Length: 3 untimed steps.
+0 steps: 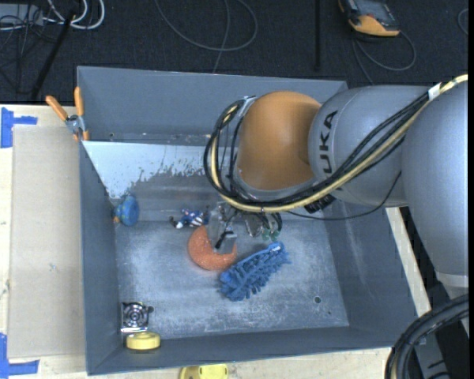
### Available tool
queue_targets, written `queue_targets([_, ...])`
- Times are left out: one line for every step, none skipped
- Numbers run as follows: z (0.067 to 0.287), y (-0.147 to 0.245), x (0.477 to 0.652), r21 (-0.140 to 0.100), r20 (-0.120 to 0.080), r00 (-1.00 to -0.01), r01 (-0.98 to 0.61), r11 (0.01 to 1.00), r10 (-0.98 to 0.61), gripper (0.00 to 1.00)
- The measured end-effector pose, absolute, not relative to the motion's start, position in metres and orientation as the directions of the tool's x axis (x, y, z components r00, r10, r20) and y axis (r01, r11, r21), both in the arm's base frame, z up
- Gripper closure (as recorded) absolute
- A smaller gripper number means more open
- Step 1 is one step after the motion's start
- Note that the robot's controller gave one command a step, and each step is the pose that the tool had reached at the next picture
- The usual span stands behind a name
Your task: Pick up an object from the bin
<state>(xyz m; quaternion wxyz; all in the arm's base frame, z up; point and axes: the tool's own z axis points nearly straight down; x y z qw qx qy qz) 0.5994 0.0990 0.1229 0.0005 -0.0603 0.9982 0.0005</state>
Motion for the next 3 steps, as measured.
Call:
queue_targets([0.123, 0.098, 0.599, 0.001, -0.001, -0.993, -0.119, 0.993, -0.119, 0.00])
queue_targets([0.123, 0.098, 0.599, 0.001, -0.001, -0.993, -0.119, 0.993, -0.119, 0.00])
queue_targets([0.076, 0.072, 0.579, 0.003, -0.013, -0.985, -0.171, 0.985, -0.171, 1.00])
